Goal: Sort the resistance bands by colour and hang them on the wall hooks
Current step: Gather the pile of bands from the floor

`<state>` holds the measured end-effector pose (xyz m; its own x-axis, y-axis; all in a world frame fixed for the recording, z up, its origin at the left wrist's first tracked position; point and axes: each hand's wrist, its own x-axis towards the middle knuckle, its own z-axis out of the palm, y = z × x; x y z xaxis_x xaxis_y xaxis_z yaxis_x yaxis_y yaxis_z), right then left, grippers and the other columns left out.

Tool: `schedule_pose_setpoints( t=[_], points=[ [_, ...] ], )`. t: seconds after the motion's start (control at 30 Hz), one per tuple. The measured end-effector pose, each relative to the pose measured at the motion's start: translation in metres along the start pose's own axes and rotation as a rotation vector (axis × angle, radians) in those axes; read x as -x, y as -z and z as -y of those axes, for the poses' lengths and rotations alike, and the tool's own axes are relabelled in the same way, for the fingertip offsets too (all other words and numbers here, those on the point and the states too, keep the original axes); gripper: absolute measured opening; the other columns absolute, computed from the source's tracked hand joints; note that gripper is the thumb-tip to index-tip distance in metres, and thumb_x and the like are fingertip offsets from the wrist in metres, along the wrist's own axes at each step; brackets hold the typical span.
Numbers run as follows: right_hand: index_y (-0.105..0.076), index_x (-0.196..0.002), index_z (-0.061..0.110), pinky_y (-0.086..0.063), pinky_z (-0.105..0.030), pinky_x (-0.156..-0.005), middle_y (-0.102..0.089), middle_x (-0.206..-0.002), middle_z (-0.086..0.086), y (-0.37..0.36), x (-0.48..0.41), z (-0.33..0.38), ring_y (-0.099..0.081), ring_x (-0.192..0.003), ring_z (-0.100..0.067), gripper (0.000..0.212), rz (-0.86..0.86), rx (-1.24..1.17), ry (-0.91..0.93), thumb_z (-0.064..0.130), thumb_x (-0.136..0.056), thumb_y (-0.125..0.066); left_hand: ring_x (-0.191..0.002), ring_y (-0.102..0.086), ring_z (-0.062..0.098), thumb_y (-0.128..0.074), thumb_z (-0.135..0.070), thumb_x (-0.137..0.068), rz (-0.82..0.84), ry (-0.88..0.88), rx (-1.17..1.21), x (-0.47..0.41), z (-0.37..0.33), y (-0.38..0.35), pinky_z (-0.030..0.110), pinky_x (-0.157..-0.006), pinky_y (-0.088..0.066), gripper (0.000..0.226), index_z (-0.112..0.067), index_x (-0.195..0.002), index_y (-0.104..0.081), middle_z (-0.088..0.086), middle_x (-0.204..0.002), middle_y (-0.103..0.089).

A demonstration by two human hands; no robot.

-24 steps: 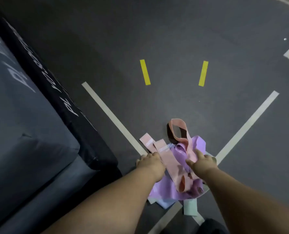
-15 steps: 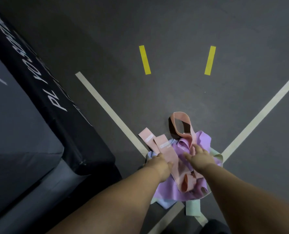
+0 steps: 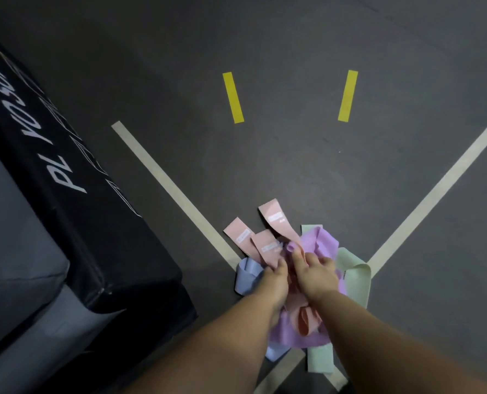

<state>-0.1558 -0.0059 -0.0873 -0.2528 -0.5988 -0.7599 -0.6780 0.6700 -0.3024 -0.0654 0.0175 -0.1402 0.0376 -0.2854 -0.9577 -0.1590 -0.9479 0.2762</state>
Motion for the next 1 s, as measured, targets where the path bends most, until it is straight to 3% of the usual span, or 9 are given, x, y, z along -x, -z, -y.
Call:
schedule_pose_setpoints(
  t=[0.07,0.13,0.23,0.33,0.4,0.5,0.6,0.87,1.0],
  points=[
    [-0.028,-0.149,0.023,-0.021,-0.034,-0.111,-0.035,-0.151,-0.007,-0.001,0.002,0.003,-0.029,-0.136,-0.03,0.054,0.018,-0.13,-0.005,0.046,-0.102,-0.016,-0.11,-0.061,0.024,-0.034,-0.077,-0.071,0.04,-0.03,0.092,0.028,-0.018,0.002,0.045,-0.097,-0.047,0.076,-0.033,-0.129,-0.052,0.0,-0.126,-0.062],
    [-0.038,-0.144,0.021,-0.026,-0.036,-0.113,-0.043,-0.146,-0.012,-0.005,0.005,0.005,-0.038,-0.133,-0.03,0.054,0.076,-0.27,-0.018,0.047,-0.102,-0.018,-0.118,-0.057,0.025,-0.031,-0.061,-0.093,0.068,-0.083,0.197,0.066,-0.04,0.006,0.042,-0.098,-0.048,0.061,-0.019,-0.133,-0.051,0.006,-0.133,-0.057],
    [-0.046,-0.139,0.025,-0.03,-0.041,-0.113,-0.052,-0.139,-0.01,-0.005,0.022,0.019,-0.045,-0.129,-0.028,0.056,0.101,-0.47,-0.036,0.052,-0.1,-0.017,-0.12,-0.055,0.023,-0.035,-0.05,-0.099,0.037,-0.082,0.334,0.103,-0.059,0.014,0.037,-0.102,-0.044,0.044,-0.015,-0.116,-0.057,0.008,-0.129,-0.058],
    [-0.049,-0.132,0.021,-0.037,-0.035,-0.105,-0.058,-0.123,-0.006,0.008,0.046,0.04,-0.052,-0.118,-0.026,0.043,0.126,-0.537,-0.007,0.042,-0.102,-0.028,-0.1,-0.06,0.017,-0.041,-0.046,-0.099,-0.009,-0.113,0.391,0.119,-0.062,0.027,0.029,-0.092,-0.047,0.028,-0.023,-0.096,-0.056,0.004,-0.106,-0.064],
    [-0.047,-0.128,0.021,-0.042,-0.039,-0.101,-0.063,-0.117,-0.011,0.018,0.06,0.055,-0.058,-0.108,-0.028,0.035,0.113,-0.543,0.031,0.038,-0.098,-0.039,-0.101,-0.064,0.021,-0.041,-0.057,-0.094,0.018,-0.109,0.423,0.138,-0.066,0.039,0.033,-0.089,-0.051,0.047,-0.021,-0.116,-0.062,0.005,-0.107,-0.068],
    [-0.045,-0.107,0.022,-0.05,-0.039,-0.087,-0.066,-0.095,-0.015,0.031,0.089,0.083,-0.063,-0.089,-0.028,0.014,0.081,-0.639,0.097,0.026,-0.095,-0.049,-0.09,-0.067,0.022,-0.038,-0.065,-0.091,0.021,-0.067,0.542,0.169,-0.078,0.056,0.031,-0.077,-0.053,0.059,-0.016,-0.104,-0.068,0.007,-0.097,-0.071],
    [-0.047,-0.099,0.018,-0.049,-0.031,-0.067,-0.064,-0.087,-0.008,0.04,0.123,0.111,-0.063,-0.082,-0.023,0.017,0.034,-0.735,0.188,0.026,-0.091,-0.059,-0.095,-0.064,0.022,-0.037,-0.064,-0.092,0.017,-0.143,0.567,0.205,-0.091,0.074,0.033,-0.088,-0.05,0.056,-0.02,-0.105,-0.068,0.004,-0.101,-0.07],
    [-0.05,-0.089,0.016,-0.048,-0.033,-0.074,-0.058,-0.099,-0.009,0.065,0.202,0.147,-0.06,-0.088,-0.024,0.016,-0.233,-0.693,0.484,0.029,-0.088,-0.06,-0.089,-0.067,0.021,-0.035,-0.064,-0.092,0.023,-0.417,0.61,0.296,-0.094,0.101,0.034,-0.083,-0.054,0.06,-0.015,-0.102,-0.068,0.003,-0.088,-0.072],
    [-0.05,-0.081,0.019,-0.048,-0.031,-0.07,-0.058,-0.097,-0.003,0.08,0.258,0.167,-0.06,-0.089,-0.024,0.017,-0.287,-0.737,0.629,0.031,-0.086,-0.061,-0.094,-0.068,0.026,-0.034,-0.073,-0.087,0.072,-0.523,0.692,0.351,-0.091,0.12,0.038,-0.083,-0.055,0.072,-0.012,-0.106,-0.068,0.01,-0.1,-0.073]
  ],
)
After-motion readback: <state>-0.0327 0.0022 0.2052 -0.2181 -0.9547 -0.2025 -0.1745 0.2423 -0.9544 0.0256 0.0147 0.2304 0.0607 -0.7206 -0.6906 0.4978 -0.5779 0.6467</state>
